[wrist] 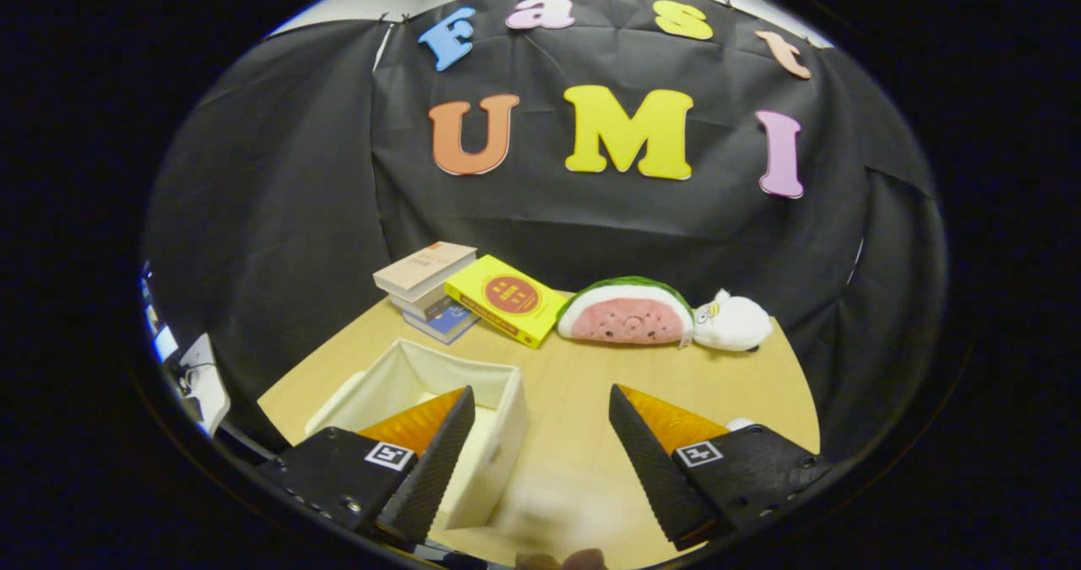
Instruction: Open the storage box then place both shoes into the box .Put the left shoe in first, then the right shoe, with the right side of both shoes facing outward in a uniform manner.
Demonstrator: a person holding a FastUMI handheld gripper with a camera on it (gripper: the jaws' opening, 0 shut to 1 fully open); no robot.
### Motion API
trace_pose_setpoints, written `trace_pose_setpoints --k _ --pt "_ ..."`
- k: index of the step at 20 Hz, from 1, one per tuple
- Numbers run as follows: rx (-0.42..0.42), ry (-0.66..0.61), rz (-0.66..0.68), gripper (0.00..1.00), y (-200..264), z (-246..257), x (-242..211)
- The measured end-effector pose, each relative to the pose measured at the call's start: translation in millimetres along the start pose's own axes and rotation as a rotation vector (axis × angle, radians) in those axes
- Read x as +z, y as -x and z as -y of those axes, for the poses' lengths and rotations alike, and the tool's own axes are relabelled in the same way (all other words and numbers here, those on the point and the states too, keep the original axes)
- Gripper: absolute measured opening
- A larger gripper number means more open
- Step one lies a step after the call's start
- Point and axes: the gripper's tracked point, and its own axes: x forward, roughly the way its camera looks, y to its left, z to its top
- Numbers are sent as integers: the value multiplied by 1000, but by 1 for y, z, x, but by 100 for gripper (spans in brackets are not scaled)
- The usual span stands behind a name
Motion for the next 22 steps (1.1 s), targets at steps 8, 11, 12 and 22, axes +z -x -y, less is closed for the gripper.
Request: trace_pose_setpoints --k 8,11,12,22 --pt "-66 -98 -40 96 20 153 -40" --pt "-102 -115 -73 96 23 206 -68" --pt "-117 -123 -85 96 23 221 -75" --pt "-180 -189 -352 96 -7 295 -192"
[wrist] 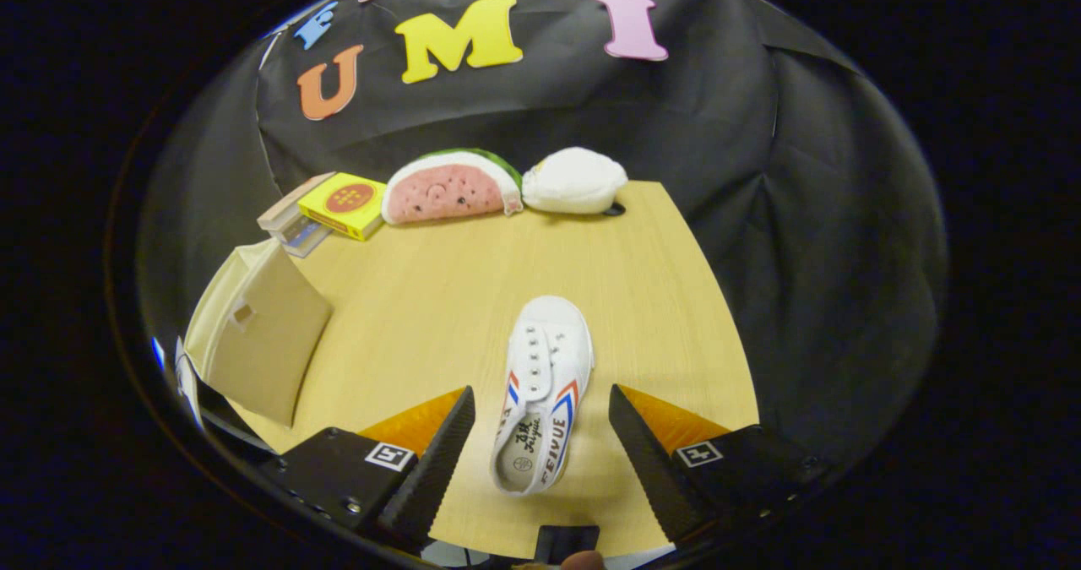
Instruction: Open the storage box then place both shoes into the box .Put the left shoe in first, then the right shoe, with the right side of both shoes facing outward in a uniform manner.
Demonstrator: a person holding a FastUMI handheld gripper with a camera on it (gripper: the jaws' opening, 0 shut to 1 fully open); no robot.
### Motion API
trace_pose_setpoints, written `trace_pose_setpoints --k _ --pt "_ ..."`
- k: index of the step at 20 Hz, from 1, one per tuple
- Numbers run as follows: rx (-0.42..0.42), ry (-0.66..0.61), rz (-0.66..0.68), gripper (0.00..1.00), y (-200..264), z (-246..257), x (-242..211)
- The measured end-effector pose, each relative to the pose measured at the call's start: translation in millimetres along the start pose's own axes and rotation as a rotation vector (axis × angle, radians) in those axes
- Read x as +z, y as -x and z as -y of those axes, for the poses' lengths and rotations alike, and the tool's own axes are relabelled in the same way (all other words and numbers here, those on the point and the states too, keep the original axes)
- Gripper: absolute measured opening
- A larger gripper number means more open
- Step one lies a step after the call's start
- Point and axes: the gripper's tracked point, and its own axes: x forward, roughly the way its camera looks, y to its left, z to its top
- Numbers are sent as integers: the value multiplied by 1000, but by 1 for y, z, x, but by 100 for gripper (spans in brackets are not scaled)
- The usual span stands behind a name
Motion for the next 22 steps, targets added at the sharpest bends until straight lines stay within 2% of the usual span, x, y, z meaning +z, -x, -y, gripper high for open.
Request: trace_pose_setpoints --k 6,10,13,15,16,17,21,22 --pt "1 -77 -142 96 -46 22 -25" --pt "37 -56 -204 93 -69 22 -30" --pt "118 -90 -262 64 -73 7 -31" --pt "123 -124 -286 36 -75 8 -31" --pt "119 -145 -287 36 -75 9 -29" --pt "114 -163 -303 26 -76 10 -33" --pt "118 -233 -293 0 -68 9 -25" --pt "119 -237 -291 0 -67 9 -26"
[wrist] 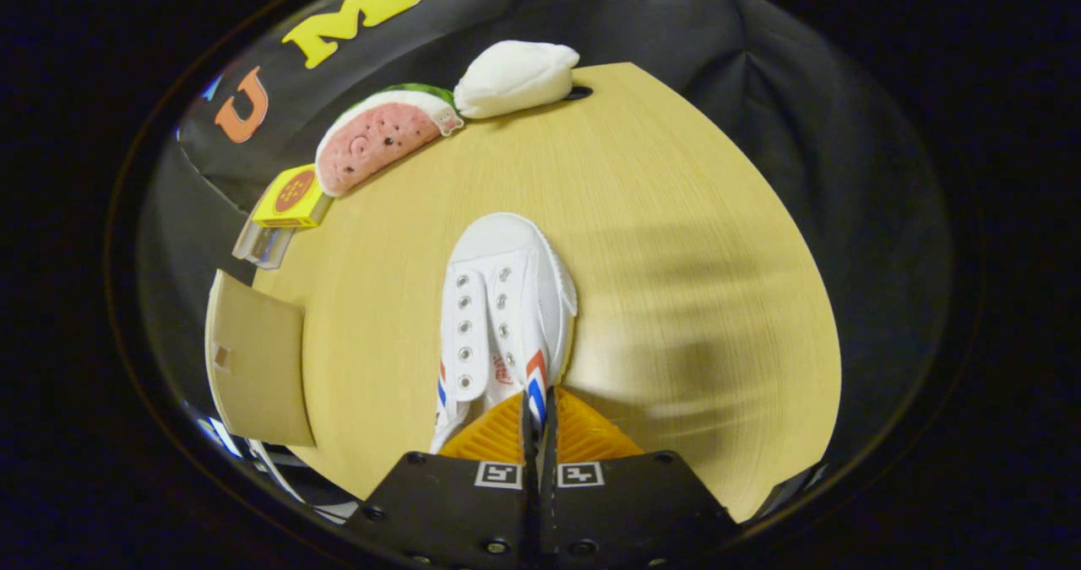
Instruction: Open the storage box then place both shoes into the box .Put the left shoe in first, then the right shoe, with the right side of both shoes facing outward in a uniform manner.
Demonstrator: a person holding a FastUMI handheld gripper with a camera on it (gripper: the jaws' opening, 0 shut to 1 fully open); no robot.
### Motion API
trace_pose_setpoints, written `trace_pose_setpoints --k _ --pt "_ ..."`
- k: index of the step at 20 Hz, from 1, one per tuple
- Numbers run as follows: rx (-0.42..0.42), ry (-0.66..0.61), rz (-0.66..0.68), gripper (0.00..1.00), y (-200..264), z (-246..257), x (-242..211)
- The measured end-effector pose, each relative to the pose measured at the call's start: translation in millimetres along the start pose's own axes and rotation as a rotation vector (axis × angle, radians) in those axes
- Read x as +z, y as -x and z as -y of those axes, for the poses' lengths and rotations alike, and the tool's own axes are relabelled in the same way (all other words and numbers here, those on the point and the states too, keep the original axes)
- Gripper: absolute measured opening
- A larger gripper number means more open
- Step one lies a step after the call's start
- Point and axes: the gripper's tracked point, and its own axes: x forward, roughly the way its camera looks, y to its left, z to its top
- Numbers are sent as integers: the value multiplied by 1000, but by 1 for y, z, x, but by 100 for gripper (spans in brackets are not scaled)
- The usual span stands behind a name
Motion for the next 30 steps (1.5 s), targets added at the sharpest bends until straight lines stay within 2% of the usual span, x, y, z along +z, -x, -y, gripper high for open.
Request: trace_pose_setpoints --k 5,9,14,20,25,30 --pt "48 -54 8 0 23 -35 -4" --pt "83 -40 39 0 54 -83 -4" --pt "137 -21 77 0 98 -165 -1" --pt "199 15 144 0 129 -284 -5" --pt "220 62 179 0 130 -370 -18" --pt "202 86 142 0 97 -422 -48"
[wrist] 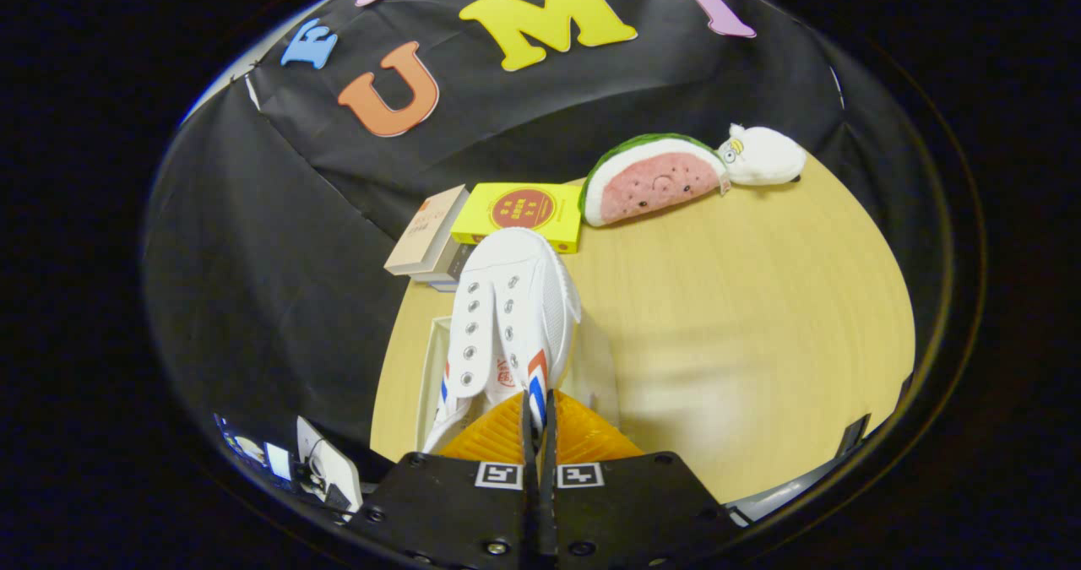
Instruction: Open the storage box then place both shoes into the box .Put the left shoe in first, then the right shoe, with the right side of both shoes facing outward in a uniform manner.
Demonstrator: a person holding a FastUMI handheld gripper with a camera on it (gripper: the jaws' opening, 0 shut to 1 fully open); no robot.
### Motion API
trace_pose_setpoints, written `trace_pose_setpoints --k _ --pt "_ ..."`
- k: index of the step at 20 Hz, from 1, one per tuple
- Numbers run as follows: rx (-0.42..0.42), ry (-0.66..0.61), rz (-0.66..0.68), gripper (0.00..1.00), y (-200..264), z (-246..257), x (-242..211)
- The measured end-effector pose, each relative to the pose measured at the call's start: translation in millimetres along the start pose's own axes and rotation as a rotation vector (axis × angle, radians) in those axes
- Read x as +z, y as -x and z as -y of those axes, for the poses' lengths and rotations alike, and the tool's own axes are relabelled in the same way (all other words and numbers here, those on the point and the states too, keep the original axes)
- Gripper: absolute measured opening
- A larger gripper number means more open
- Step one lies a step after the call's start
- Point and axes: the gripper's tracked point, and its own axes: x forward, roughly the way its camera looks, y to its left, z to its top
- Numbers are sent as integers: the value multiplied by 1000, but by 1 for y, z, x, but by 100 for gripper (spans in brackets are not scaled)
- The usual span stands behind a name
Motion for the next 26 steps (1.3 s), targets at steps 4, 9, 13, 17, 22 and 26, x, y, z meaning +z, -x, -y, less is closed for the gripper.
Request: trace_pose_setpoints --k 4,9,13,17,22,26 --pt "-56 10 -21 0 -27 -7 -23" --pt "-150 72 7 0 -44 7 -32" --pt "-217 159 62 0 -55 7 -46" --pt "-242 163 101 0 -58 10 -53" --pt "-243 139 90 3 -67 13 -67" --pt "-204 216 139 41 -57 -6 -62"
